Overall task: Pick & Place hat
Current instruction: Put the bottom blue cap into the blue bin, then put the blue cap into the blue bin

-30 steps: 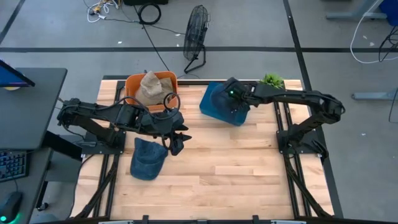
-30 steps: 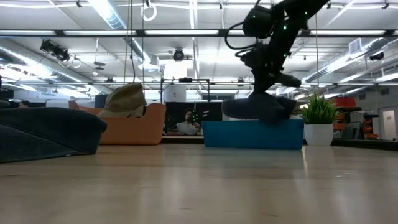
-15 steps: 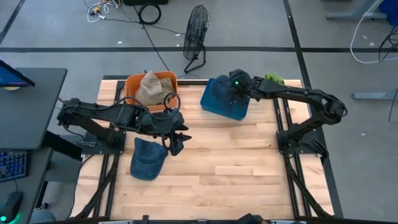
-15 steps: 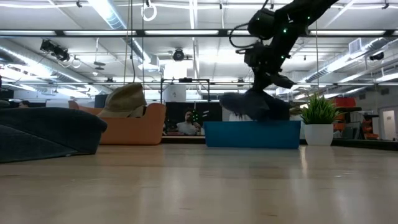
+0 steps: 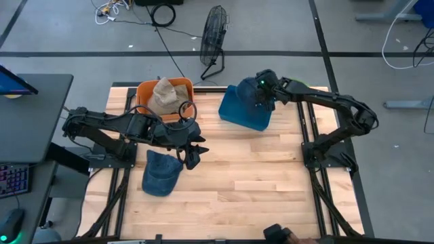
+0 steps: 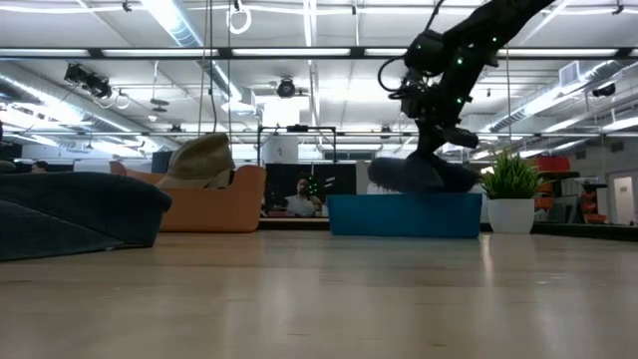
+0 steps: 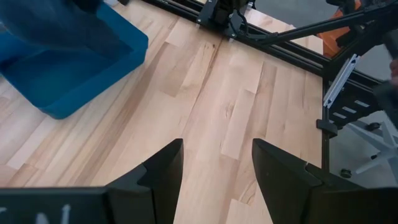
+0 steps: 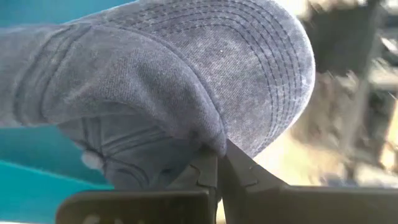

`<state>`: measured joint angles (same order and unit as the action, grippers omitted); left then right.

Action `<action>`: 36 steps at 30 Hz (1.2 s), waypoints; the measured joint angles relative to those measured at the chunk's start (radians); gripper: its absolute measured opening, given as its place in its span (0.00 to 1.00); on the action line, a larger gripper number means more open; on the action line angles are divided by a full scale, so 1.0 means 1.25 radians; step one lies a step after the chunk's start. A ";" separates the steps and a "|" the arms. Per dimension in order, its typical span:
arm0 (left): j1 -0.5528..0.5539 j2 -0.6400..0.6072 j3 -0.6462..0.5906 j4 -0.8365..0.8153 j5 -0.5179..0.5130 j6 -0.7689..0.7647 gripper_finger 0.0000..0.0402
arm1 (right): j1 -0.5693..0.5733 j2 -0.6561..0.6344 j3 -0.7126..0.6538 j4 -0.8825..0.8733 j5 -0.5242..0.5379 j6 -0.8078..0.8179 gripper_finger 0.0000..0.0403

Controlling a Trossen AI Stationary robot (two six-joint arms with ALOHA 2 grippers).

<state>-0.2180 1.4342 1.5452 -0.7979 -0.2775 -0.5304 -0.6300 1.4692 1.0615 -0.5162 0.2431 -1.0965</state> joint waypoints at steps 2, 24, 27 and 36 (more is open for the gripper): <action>0.000 0.000 0.000 0.000 0.000 0.000 0.49 | 0.004 0.013 0.000 -0.031 -0.059 -0.050 0.00; 0.000 0.000 0.000 0.000 0.000 -0.007 0.49 | 0.063 0.057 0.000 -0.152 -0.189 -0.058 0.11; 0.000 0.000 0.000 0.000 0.000 -0.009 0.49 | 0.060 0.057 0.000 -0.155 -0.189 0.004 0.18; 0.000 0.000 0.000 0.000 0.001 -0.034 0.49 | 0.074 0.056 0.000 -0.176 -0.187 0.165 0.35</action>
<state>-0.2184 1.4342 1.5452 -0.7975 -0.2768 -0.5728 -0.5376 1.5390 1.0615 -0.7361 0.0094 -0.8901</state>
